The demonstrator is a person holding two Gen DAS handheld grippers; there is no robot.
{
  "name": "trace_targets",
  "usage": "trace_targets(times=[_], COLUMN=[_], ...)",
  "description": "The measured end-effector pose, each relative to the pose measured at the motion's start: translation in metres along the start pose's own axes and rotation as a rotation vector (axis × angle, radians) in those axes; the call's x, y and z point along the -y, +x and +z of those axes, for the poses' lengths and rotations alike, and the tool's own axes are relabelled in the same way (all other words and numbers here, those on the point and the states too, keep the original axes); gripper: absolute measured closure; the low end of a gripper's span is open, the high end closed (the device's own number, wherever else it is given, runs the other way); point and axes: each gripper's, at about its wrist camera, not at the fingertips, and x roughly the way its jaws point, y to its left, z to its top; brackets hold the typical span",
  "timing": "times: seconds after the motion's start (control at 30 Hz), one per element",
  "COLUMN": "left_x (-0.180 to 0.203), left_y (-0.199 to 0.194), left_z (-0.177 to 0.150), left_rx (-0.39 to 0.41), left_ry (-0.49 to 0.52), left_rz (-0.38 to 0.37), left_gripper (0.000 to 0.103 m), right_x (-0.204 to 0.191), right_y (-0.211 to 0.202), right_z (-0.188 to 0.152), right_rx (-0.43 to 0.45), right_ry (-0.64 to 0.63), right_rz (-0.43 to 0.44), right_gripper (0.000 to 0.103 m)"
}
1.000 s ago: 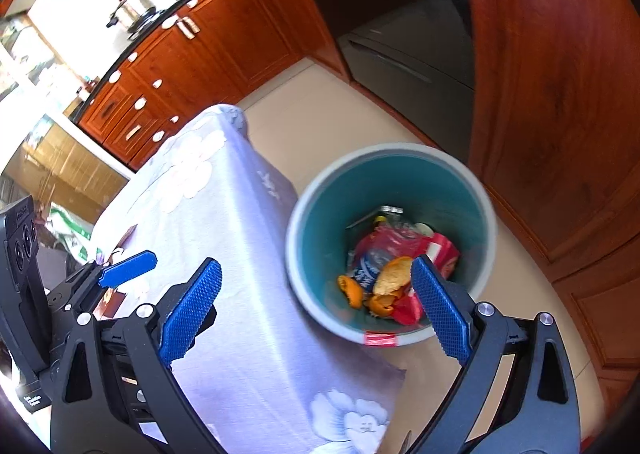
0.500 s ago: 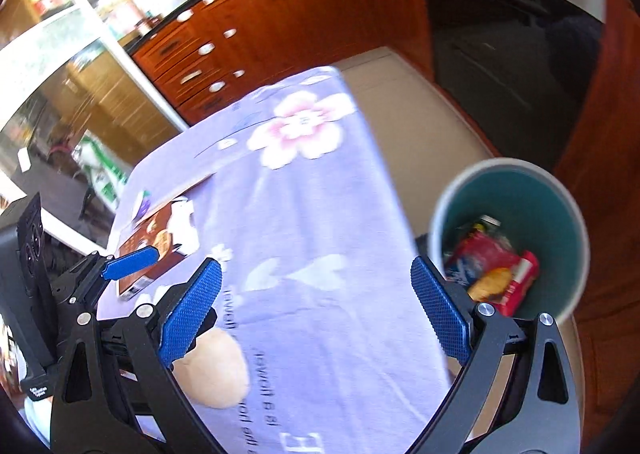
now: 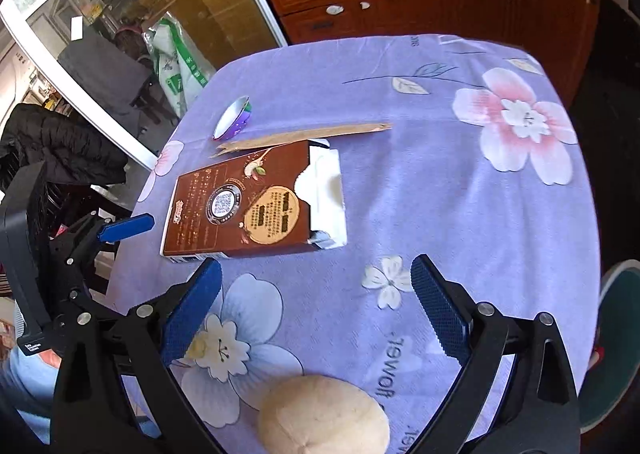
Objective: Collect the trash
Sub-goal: 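Move both tools back over the table toward the brown box, then grasp the brown cardboard box edge with the right tool and lift it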
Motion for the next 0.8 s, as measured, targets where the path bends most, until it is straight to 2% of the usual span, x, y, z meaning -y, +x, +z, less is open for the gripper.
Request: trace_targets(times=[0.07,0.2,0.27,0.3,0.37,0.43,0.47,0.5,0.7,0.8], left_x=[-0.016,-0.034,-0.040,-0.041,-0.042,-0.042,-0.042,-0.044,-0.040,-0.037], left_y=[0.004,0.015,0.020,0.022,0.024,0.025,0.026,0.028,0.030,0.031], left_z=[-0.005,-0.009,-0.011,-0.012,-0.012,-0.010,-0.009,-0.009,-0.013,-0.014], left_rx=[-0.009,-0.029,-0.032,-0.032,-0.020,-0.001,-0.002,-0.003,0.006,0.006], left_ry=[-0.019,-0.039,-0.045,-0.044,-0.040,-0.042,-0.047,-0.053,-0.009,0.002], left_rz=[0.001,-0.005,-0.019,-0.027,-0.036,-0.039,-0.063,-0.075,-0.069,-0.048], left_gripper=[0.005,0.005,0.005,0.005,0.005,0.013,0.025,0.031,0.038,0.038], right_x=[-0.003,-0.007,-0.010,-0.011,-0.011,-0.011,-0.010,-0.009,-0.003,-0.002], right_y=[0.015,0.040,0.050,0.056,0.067,0.077,0.082,0.085,0.091,0.088], right_z=[0.009,0.022,0.029,0.032,0.039,0.044,0.046,0.048,0.058,0.056], right_rx=[-0.023,-0.068,-0.090,-0.105,-0.129,-0.155,-0.168,-0.173,-0.195,-0.210], right_ry=[-0.013,-0.049,-0.075,-0.084,-0.098,-0.108,-0.107,-0.111,-0.126,-0.108], right_rz=[0.020,0.046,0.057,0.064,0.076,0.092,0.109,0.121,0.218,0.262], right_gripper=[0.012,0.022,0.031,0.039,0.043,0.050,0.051,0.051,0.050,0.050])
